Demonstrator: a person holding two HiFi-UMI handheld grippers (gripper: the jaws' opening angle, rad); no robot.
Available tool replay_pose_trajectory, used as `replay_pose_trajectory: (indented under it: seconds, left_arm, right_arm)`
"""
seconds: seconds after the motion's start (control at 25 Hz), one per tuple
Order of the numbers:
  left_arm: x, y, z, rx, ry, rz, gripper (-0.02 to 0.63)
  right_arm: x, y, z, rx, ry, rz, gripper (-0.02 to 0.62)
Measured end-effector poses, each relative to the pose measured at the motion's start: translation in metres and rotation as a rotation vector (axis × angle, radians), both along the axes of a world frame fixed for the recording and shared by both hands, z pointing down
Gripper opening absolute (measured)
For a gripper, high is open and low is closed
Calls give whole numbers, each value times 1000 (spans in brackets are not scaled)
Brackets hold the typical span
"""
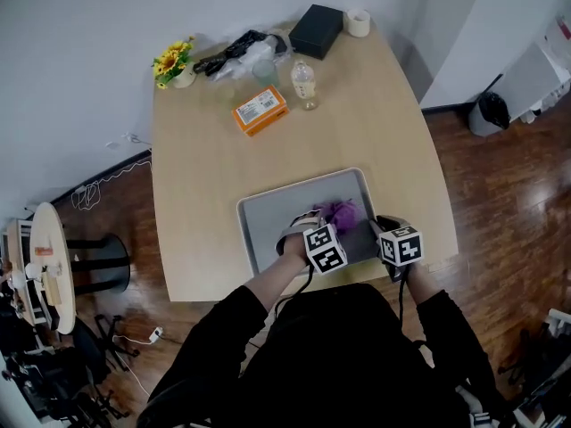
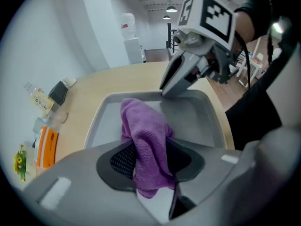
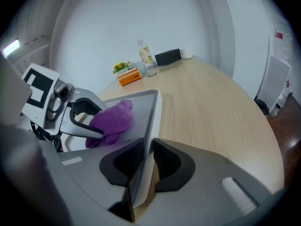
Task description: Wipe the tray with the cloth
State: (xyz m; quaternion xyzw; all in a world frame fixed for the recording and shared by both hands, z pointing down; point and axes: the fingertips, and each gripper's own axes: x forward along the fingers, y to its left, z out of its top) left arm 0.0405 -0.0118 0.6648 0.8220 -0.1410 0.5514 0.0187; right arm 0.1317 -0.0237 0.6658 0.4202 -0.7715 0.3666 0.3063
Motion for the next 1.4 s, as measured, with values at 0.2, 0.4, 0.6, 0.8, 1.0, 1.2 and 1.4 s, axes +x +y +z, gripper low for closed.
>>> replay_pose_trajectory:
  seconds: [0.2,0.4,0.6,0.8,1.0,1.2,1.4]
  left_arm:
    - [-119,42,9,13,-40,-190,143]
    - [-210,73,7,25,-57,-375,144]
    - [-219,74,8,28,-107,-346,143]
    - [-163,57,9,-2,-84,-241,144]
    - [-49,45,7,-37,-24,-7,146]
    - [48,36,3,-17,-32,168,149]
    - [40,44,2,-16,-16,133,152]
  right_arm:
    - [0,0,0,1,24,-10,67]
    - [-2,1,-1,-14,23,2,67]
    - [-10,1,-1,-22,26,3,68]
    - [-11,-4,0,-17,-2,11,69]
    - [-13,-1,0,-8,-31,30,71]
    - [-10,-1,0,-7,-47,28,70]
    - [-3,2,0,-4,-44,18,71]
